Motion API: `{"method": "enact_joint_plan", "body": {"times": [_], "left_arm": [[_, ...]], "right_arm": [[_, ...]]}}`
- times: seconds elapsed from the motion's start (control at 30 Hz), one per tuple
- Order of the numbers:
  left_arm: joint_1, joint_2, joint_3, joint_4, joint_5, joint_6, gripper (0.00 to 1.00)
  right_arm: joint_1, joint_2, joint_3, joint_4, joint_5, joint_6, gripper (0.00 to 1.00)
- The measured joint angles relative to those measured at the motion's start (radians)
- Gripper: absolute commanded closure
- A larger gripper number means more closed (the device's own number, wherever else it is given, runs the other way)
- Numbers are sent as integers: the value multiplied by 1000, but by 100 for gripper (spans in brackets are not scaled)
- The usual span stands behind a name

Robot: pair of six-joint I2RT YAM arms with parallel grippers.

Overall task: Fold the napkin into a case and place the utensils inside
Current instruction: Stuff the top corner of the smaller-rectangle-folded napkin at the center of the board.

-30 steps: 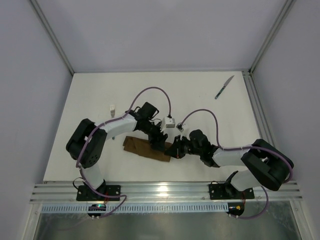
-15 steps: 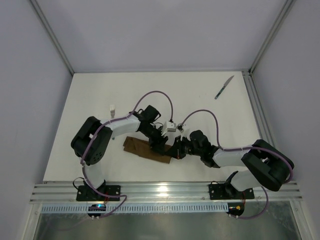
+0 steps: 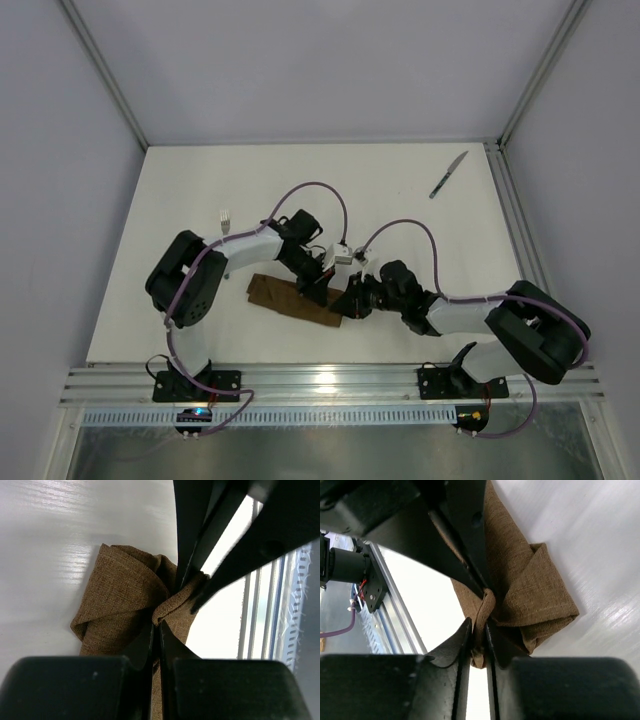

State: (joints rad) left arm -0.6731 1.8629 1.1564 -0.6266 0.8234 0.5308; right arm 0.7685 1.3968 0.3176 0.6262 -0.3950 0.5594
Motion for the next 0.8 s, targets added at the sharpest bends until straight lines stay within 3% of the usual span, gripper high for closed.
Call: {"method": "enact_joint_plan", "body": {"times": [0.1,0.23,0.37,0.47,0.63,0.8], "left_arm": [[0,0,1,0,-9,-8,100],[0,0,6,-10,-24,-23,100],[0,0,26,-30,-38,-34,100],[0,0,26,-35,-39,-50,100],[0,-1,26,-37,-45,-65,100],[0,-6,25,-38,-58,-79,100]], "right_arm": [[0,-54,0,-59,3,-4,54],[0,-224,39,-242,44,-28,42],[-11,-373,93,-411,125,-38,41],[-28,-415,116,-491,193,-31,48],[-40,-274,153,-553,258,-5,57],[-46,-104,184,-543,244,14,54]]}}
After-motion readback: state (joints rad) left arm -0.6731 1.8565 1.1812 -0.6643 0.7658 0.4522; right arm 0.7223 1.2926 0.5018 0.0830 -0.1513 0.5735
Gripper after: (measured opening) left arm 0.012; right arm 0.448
